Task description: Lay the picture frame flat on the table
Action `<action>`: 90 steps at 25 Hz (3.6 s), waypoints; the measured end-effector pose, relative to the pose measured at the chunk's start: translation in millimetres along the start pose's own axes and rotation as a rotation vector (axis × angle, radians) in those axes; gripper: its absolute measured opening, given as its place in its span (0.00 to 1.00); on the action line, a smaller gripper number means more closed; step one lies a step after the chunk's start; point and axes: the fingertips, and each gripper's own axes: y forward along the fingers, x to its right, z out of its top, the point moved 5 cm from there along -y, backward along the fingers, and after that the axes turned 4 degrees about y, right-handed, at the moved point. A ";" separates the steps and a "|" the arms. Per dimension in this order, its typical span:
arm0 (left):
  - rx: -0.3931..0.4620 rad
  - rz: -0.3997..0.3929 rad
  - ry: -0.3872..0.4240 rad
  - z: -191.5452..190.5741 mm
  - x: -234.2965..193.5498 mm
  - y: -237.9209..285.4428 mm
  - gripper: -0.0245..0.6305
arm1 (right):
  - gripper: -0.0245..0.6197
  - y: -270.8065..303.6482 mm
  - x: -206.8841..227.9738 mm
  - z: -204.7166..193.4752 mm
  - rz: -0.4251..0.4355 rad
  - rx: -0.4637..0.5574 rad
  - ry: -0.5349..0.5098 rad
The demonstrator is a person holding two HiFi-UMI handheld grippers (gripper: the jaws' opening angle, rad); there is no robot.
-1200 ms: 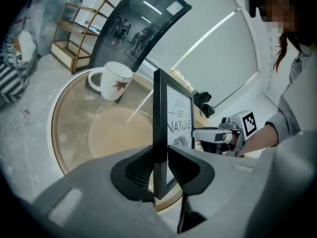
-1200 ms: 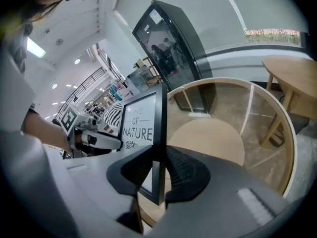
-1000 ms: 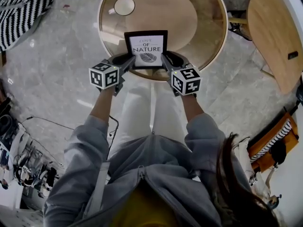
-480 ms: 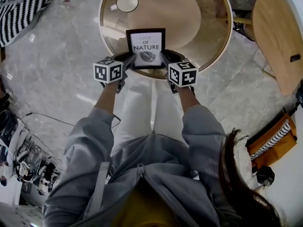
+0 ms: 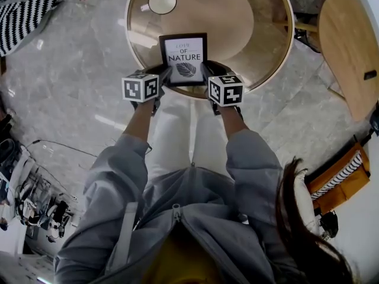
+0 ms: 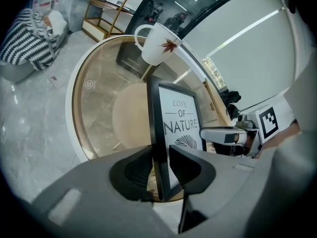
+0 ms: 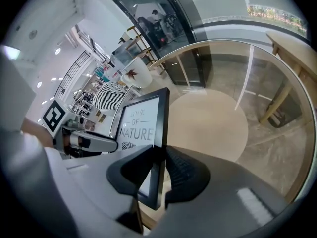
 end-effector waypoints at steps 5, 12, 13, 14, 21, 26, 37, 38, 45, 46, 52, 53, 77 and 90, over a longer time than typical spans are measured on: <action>-0.020 0.044 0.001 -0.4 0.4 3.6 0.21 | 0.16 2.7 -1.3 1.0 -0.074 -0.014 -0.015; -0.021 0.092 0.050 2.2 6.7 2.6 0.28 | 0.23 3.4 -10.0 4.2 -0.186 -0.030 -0.128; -0.020 0.096 0.047 2.3 7.7 2.0 0.33 | 0.26 1.5 -11.1 5.1 -0.199 -0.030 -0.134; -0.020 0.107 0.039 1.0 8.1 0.0 0.38 | 0.26 -1.9 -12.1 5.2 -0.212 -0.030 -0.136; 0.040 0.188 0.070 11.0 22.3 -40.1 0.32 | 0.10 -51.0 -17.7 14.8 -0.269 -0.010 -0.146; 0.132 0.136 0.177 30.9 65.7 -87.9 0.04 | 0.04 -100.7 -43.4 40.2 -0.243 0.057 -0.120; 0.439 0.124 0.381 98.5 179.9 -211.8 0.04 | 0.04 -238.1 -98.9 106.8 -0.263 0.330 -0.194; 0.482 0.126 0.393 107.2 190.0 -225.9 0.04 | 0.04 -252.7 -103.0 112.9 -0.266 0.368 -0.189; 0.761 0.186 0.542 154.1 256.4 -328.5 0.04 | 0.04 -361.2 -149.1 161.6 -0.250 0.686 -0.219; 0.800 0.202 0.565 158.6 266.4 -343.9 0.04 | 0.04 -377.0 -159.0 168.6 -0.242 0.733 -0.231; 1.018 0.245 0.652 161.1 327.4 -422.1 0.04 | 0.04 -461.5 -222.3 187.4 -0.219 0.957 -0.388; 1.049 0.245 0.658 161.4 337.0 -432.8 0.04 | 0.04 -474.0 -231.2 188.8 -0.219 0.991 -0.414; 1.187 0.237 0.728 157.2 396.7 -491.8 0.04 | 0.04 -541.8 -284.3 180.4 -0.179 1.135 -0.573; 1.203 0.256 0.766 161.5 412.5 -480.5 0.04 | 0.04 -545.1 -272.5 187.1 -0.124 1.125 -0.609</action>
